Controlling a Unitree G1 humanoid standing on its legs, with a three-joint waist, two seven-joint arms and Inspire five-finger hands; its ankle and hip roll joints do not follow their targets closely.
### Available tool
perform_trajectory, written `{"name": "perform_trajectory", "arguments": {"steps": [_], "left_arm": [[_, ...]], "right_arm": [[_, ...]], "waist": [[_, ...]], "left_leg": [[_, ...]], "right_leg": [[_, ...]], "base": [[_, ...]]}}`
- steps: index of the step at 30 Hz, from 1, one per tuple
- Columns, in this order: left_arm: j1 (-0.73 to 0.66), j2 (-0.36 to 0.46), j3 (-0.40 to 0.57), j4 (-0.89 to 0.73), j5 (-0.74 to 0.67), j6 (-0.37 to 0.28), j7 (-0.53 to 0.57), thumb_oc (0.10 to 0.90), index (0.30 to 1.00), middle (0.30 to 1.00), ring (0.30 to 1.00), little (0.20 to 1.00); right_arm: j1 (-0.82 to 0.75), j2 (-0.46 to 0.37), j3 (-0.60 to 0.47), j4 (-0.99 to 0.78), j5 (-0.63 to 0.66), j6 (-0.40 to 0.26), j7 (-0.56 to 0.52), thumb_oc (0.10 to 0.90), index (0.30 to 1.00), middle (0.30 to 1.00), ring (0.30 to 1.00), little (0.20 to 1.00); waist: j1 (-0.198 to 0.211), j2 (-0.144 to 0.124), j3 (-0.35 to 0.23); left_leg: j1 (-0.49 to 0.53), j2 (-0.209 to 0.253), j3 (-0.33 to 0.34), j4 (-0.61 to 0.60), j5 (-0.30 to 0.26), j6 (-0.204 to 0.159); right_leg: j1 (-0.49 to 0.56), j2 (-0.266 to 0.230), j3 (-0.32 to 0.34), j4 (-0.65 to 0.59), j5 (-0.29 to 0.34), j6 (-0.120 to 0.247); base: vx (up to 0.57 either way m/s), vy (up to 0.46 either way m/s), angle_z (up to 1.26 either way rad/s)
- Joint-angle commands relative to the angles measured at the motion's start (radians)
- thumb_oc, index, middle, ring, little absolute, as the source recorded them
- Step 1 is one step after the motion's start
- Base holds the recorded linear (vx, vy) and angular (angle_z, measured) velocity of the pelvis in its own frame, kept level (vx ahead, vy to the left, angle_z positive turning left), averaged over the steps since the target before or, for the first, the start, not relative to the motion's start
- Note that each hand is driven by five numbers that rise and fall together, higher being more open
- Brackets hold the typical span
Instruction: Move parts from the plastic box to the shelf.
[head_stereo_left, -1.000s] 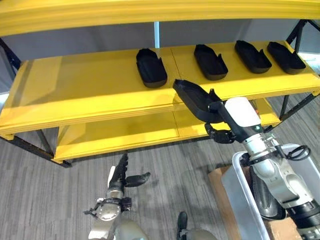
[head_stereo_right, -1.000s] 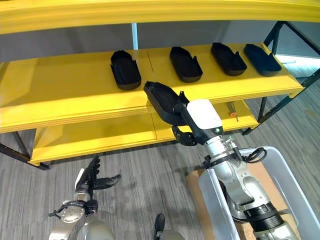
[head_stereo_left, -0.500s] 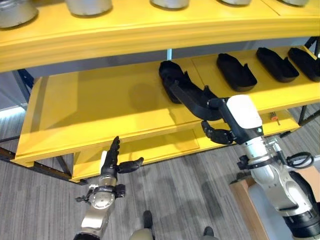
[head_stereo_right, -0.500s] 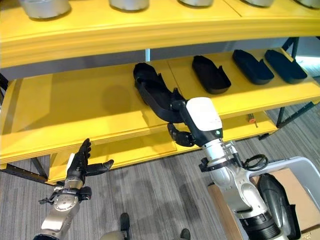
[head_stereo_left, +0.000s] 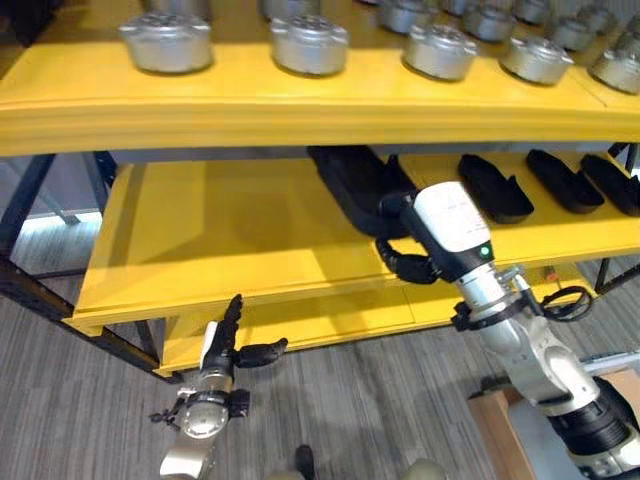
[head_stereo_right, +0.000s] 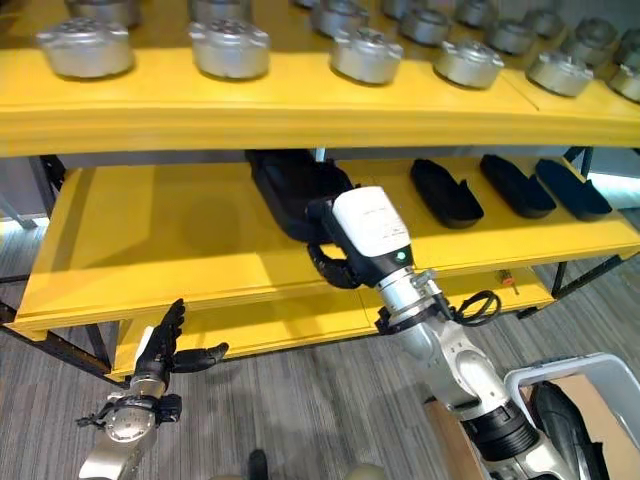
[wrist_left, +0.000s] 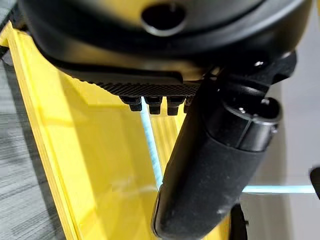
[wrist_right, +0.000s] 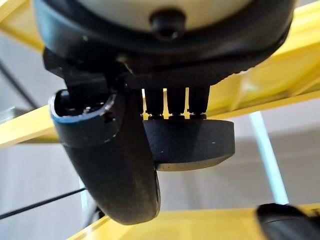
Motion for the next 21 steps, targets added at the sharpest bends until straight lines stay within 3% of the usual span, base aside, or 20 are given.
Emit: {"name": "perform_trajectory", "arguments": {"steps": [1, 3, 4, 6, 9, 21], "left_arm": [[-0.012, 0.019, 0.003, -0.088, 0.022, -0.092, 0.002, 0.9, 1.0, 1.0, 1.0, 1.0], [-0.001, 0.005, 0.002, -0.092, 0.032, -0.09, -0.013, 0.9, 1.0, 1.0, 1.0, 1.0], [0.0, 0.005, 0.002, -0.093, 0.033, -0.09, -0.013, 0.9, 1.0, 1.0, 1.0, 1.0], [0.031, -0.011, -0.01, -0.11, 0.006, -0.091, -0.043, 0.9, 1.0, 1.0, 1.0, 1.0], [0.043, -0.011, -0.016, -0.115, 0.0, -0.088, -0.05, 0.9, 1.0, 1.0, 1.0, 1.0], [0.054, 0.012, -0.035, -0.141, -0.044, -0.088, -0.044, 0.9, 1.0, 1.0, 1.0, 1.0]], "right_arm": [[-0.166, -0.013, -0.08, -0.018, -0.002, -0.016, -0.082, 0.4, 0.3, 0.3, 0.3, 0.3], [-0.152, -0.002, -0.072, -0.014, -0.001, -0.021, -0.067, 0.4, 0.3, 0.3, 0.3, 0.3], [-0.151, -0.002, -0.072, -0.013, -0.001, -0.022, -0.067, 0.4, 0.3, 0.3, 0.3, 0.3], [-0.169, 0.004, -0.047, 0.042, 0.027, -0.015, -0.044, 0.4, 0.3, 0.3, 0.3, 0.3], [-0.19, 0.009, -0.033, 0.061, 0.035, -0.009, -0.043, 0.4, 0.3, 0.3, 0.3, 0.3], [-0.342, 0.093, 0.094, 0.258, 0.069, 0.048, -0.045, 0.4, 0.3, 0.3, 0.3, 0.3]], "waist": [[0.004, -0.015, -0.055], [0.019, -0.031, -0.068], [0.017, -0.03, -0.069], [0.037, -0.033, -0.111], [0.044, -0.034, -0.119], [0.115, -0.029, -0.088]], "left_leg": [[0.042, 0.04, -0.064, -0.015, -0.055, -0.087], [0.035, 0.043, -0.06, -0.015, -0.058, -0.092], [0.035, 0.044, -0.063, -0.015, -0.059, -0.093], [0.018, 0.074, -0.078, -0.016, -0.053, -0.121], [0.014, 0.084, -0.086, -0.017, -0.051, -0.13], [-0.043, 0.106, -0.132, -0.017, -0.03, -0.156]], "right_leg": [[0.045, 0.033, 0.014, -0.193, 0.136, -0.032], [0.087, 0.02, -0.02, -0.228, 0.14, -0.026], [0.091, 0.021, -0.023, -0.233, 0.141, -0.026], [0.163, 0.033, -0.092, -0.306, 0.131, -0.034], [0.181, 0.035, -0.114, -0.325, 0.13, -0.035], [0.194, 0.037, -0.184, -0.352, 0.128, -0.039]], "base": [[0.14, -0.149, 0.88], [0.06, -0.118, 1.09], [0.1, -0.188, 0.89], [0.21, -0.261, 0.59], [0.1, -0.117, 0.56], [0.02, -0.055, 0.1]]}}
